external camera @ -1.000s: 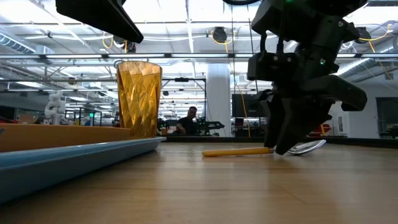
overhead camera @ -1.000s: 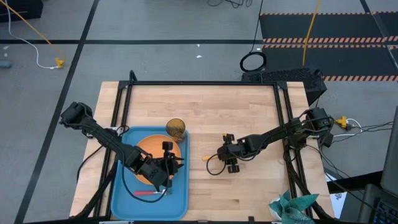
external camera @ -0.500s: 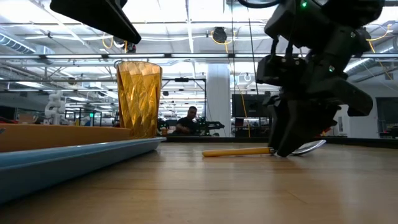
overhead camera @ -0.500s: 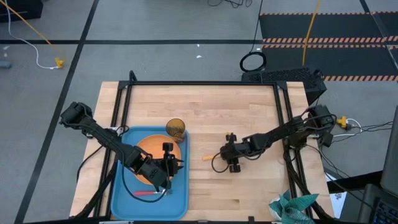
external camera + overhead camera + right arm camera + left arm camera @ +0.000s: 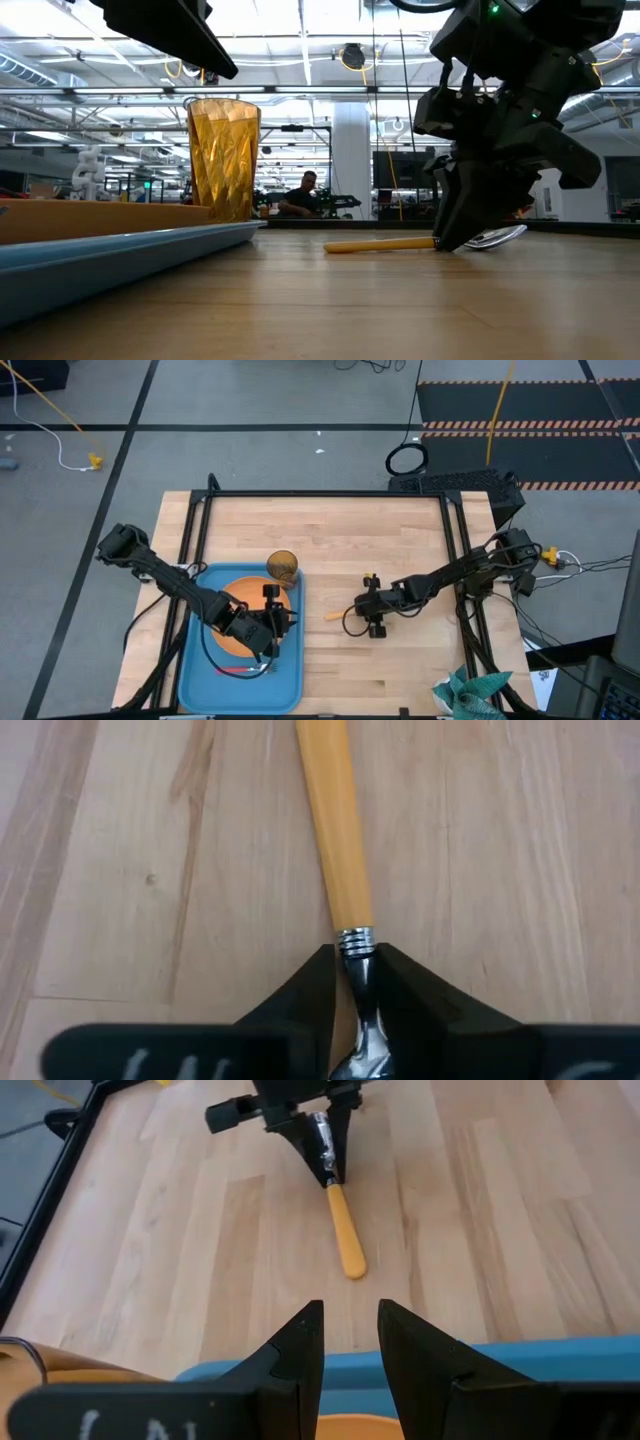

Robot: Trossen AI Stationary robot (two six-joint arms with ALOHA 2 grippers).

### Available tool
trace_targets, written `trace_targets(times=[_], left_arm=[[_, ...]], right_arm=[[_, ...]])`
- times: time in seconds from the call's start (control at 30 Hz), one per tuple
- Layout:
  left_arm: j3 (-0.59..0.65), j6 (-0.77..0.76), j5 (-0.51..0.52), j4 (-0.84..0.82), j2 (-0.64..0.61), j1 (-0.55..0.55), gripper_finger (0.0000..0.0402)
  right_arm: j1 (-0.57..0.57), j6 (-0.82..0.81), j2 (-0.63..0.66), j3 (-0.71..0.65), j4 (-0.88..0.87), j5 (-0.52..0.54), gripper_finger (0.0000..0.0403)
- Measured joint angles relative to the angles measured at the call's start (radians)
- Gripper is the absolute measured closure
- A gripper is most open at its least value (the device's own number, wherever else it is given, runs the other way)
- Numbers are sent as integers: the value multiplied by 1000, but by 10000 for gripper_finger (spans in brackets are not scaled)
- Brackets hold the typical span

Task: Pick and place plate/cup/fork/spoon on tray
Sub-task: Put the yellow spoon on the blue tray

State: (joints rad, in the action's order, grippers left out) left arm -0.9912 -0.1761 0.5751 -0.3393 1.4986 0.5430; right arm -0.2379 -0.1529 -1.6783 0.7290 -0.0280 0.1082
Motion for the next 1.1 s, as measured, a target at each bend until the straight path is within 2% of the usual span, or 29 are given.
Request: trace_targets(times=[0.27, 0.63, 0.83, 0.97, 1.1], left_arm=[[0, -7, -3, 0, 0, 0, 300], [0, -36, -10, 11, 0, -3, 299], [0, -43, -37, 43, 3, -18, 299], [0, -43, -102, 120, 27, -35, 295], [0, -29, -164, 204, 69, -54, 260]], right_arm=[[0, 4, 3, -1, 10, 2, 381], [1, -16, 81, -5, 75, 1, 386], [-2, -22, 82, -5, 91, 22, 386], [-2, -21, 82, -4, 147, 22, 386], [-2, -19, 83, -4, 204, 22, 385]])
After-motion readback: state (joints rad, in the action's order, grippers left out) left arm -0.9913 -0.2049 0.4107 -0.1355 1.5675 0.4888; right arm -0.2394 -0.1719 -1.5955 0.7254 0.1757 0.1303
